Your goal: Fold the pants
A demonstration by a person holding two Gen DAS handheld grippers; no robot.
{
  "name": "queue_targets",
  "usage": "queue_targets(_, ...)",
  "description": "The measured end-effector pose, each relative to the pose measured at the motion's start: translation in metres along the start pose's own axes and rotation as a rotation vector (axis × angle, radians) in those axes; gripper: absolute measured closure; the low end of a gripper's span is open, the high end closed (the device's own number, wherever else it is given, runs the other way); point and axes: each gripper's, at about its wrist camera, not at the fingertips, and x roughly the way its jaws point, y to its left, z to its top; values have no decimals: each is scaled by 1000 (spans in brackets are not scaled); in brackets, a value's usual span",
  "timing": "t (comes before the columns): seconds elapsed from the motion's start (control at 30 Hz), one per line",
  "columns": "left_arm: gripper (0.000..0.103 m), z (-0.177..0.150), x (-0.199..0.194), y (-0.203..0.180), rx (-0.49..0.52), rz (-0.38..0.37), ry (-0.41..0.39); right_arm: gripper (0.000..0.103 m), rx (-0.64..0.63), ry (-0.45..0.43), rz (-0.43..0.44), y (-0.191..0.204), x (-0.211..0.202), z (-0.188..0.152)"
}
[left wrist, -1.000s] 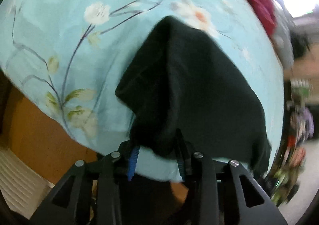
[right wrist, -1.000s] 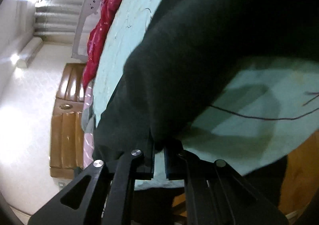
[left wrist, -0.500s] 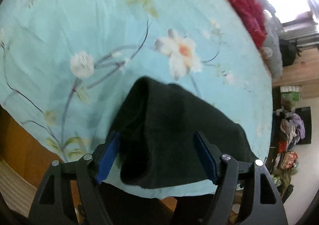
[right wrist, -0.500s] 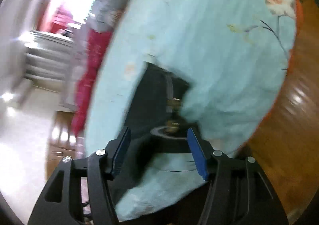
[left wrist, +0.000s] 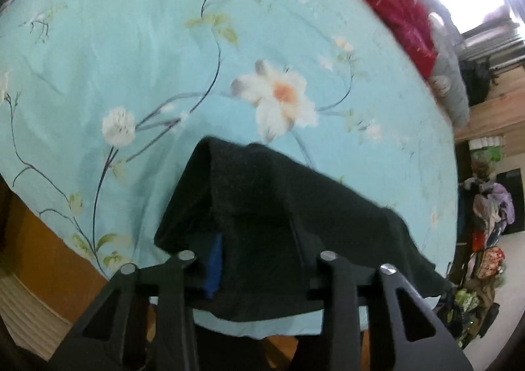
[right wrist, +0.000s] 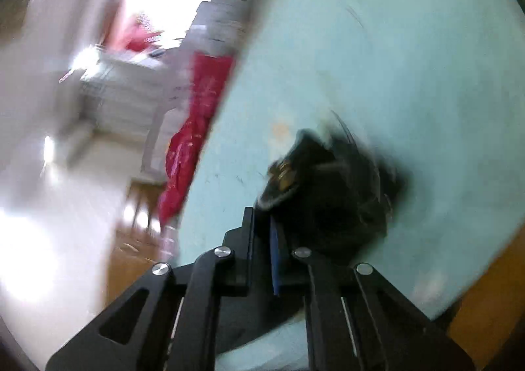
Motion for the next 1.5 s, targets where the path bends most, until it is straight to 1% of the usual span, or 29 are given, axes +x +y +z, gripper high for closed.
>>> queue_targets(0.03,68,2,5,0,-10,24,3,94,-65,-4,-67,2,0,5)
queue_targets(0.13,67,6,27,9,-38,94,60,94,90,111,-222,-47,27,4)
queue_targets(0.17,67,5,28,15,-62,94,75,94,128,125,-248,-59,28,0)
queue_targets(0.2,67,3,25,20,-86,71,74,94,160,109,-231,-65,23,-4)
queue_targets(0.27,67,-2,10,26,-88,44,54,93,222,43,-135,-68,2,-13)
queue_targets(0.3,60,-5,2,27,-78,38,40,91,233,36,-100,-67,-6,-16)
queue_targets(0.33,54,-10,-8,29,-71,18,36,85,237,40,-84,-65,-10,-19)
queue_targets(0.37,39,-13,-14,31,-73,-8,37,79,236,49,-74,-63,-13,-21)
queue_targets(0.4,32,-20,-22,33,-80,-47,35,58,232,59,-68,-62,-14,-22)
queue_targets(0.43,31,-30,-29,34,-85,-92,31,36,228,71,-69,-60,-15,-25)
queue_targets(0.5,26,-45,-31,31,-83,-151,36,32,226,67,-58,-56,-15,-29)
queue_targets(0.6,26,-61,-10,29,-118,-187,95,32,217,72,-42,-48,-5,-26)
queue_targets(0.67,26,-67,4,31,-142,-183,132,32,221,84,-44,-44,6,-24)
queue_targets(0.77,26,-69,24,32,-177,-191,149,32,214,92,-57,-38,24,-22)
queue_targets(0.83,30,-67,38,28,-199,-197,159,32,228,94,-54,-42,29,-24)
queue_targets(0.87,45,-67,45,24,-199,-208,175,32,241,96,-47,-44,32,-25)
queue_targets(0.9,75,-67,50,18,-185,-219,191,32,257,100,-24,-47,33,-28)
queue_targets(0.93,88,-66,54,8,-151,-207,208,32,262,104,-3,-48,34,-31)
queue_targets(0.97,95,-65,57,0,-115,-194,212,35,257,111,19,-48,38,-33)
queue_targets(1.0,97,-63,56,-8,-91,-187,194,45,242,109,16,-47,42,-34)
queue_targets(1.03,97,-61,54,-12,-84,-183,181,68,210,103,-13,-44,47,-35)
queue_targets(1.1,98,-52,42,-23,-90,-212,156,91,195,127,-34,-43,58,-33)
queue_targets(1.13,99,-47,31,-27,-92,-233,131,91,197,136,-48,-39,63,-28)
queue_targets(1.2,99,-33,1,-42,-64,-269,45,91,189,124,11,-20,61,-10)
queue_targets(1.27,99,-26,-20,-53,-20,-256,-30,91,98,72,112,22,43,16)
queue_targets(1.3,99,-25,-28,-57,5,-224,-64,92,34,52,138,41,34,23)
queue_targets(1.37,98,-29,-28,-52,10,-199,-64,92,-13,51,150,52,24,22)
queue_targets(1.4,98,-34,-20,-44,-3,-176,-45,92,-2,70,135,45,25,16)
queue_targets(1.5,98,-49,15,-14,-71,-113,72,92,64,126,19,2,34,-10)
